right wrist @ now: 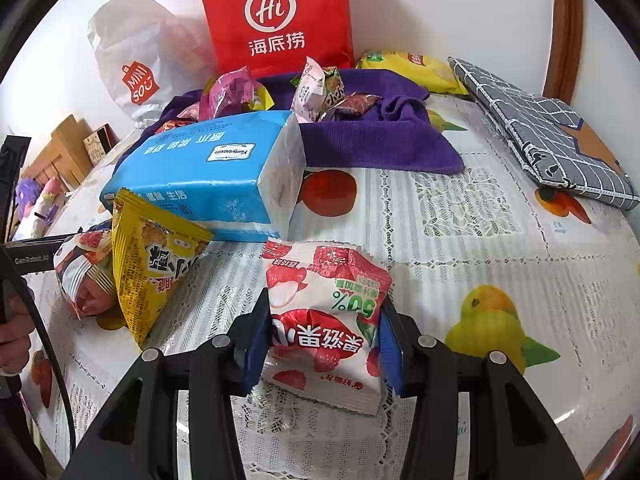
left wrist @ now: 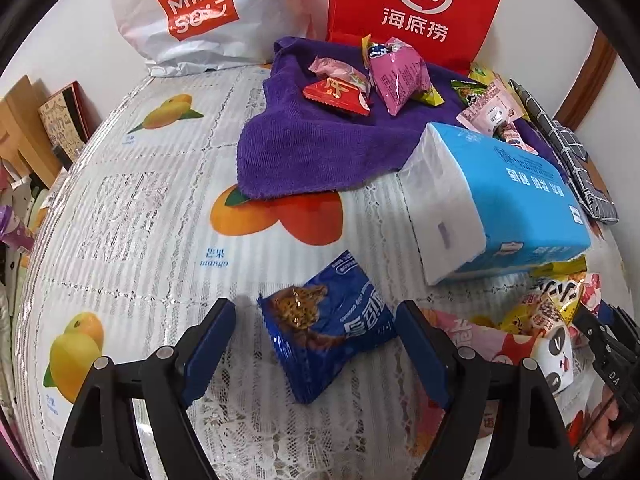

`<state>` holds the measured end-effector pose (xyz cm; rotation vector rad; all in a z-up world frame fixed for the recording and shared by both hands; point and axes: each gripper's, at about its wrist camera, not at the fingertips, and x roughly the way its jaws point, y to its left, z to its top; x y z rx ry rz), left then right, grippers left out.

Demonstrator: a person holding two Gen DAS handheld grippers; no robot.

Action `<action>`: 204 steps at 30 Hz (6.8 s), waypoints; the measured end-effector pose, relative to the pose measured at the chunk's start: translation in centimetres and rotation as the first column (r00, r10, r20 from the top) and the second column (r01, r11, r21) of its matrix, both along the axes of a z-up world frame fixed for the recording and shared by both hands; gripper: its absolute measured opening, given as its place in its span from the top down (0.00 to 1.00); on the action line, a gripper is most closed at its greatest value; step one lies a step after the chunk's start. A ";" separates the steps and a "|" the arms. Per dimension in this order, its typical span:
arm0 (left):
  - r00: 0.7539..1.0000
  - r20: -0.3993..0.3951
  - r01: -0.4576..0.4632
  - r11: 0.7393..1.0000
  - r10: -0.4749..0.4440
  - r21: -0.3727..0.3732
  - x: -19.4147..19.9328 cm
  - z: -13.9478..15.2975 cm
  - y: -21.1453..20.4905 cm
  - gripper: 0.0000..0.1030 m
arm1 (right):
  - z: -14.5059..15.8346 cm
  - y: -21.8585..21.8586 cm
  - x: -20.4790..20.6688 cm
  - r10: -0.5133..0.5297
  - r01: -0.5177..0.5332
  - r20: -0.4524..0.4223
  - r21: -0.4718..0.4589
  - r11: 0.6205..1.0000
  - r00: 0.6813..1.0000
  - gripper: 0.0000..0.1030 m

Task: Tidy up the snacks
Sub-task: 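Grasp the blue cookie packet with the left gripper while the right grasps the red-white packet, then carry both held packets up and over the purple towel, then lower the red-white packet onto the towel and open the right gripper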

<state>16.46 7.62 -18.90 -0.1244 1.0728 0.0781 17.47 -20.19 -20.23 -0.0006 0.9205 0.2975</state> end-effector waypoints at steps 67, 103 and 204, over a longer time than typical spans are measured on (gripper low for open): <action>0.985 0.173 0.004 0.999 0.005 -0.053 -4.1 4.1 1.3 0.60 | 4.7 1.4 -0.9 -0.018 0.022 0.087 -0.043 0.999 0.996 0.56; 0.948 0.294 0.155 0.983 -0.120 -0.097 5.6 15.2 -3.6 0.60 | 15.2 5.4 9.5 -0.009 0.006 0.217 0.017 1.000 0.976 0.56; 0.995 0.007 0.104 0.991 -0.103 -0.090 17.6 6.6 -0.9 0.59 | 7.4 7.4 20.7 0.092 -0.096 -0.048 -0.073 0.993 0.995 0.53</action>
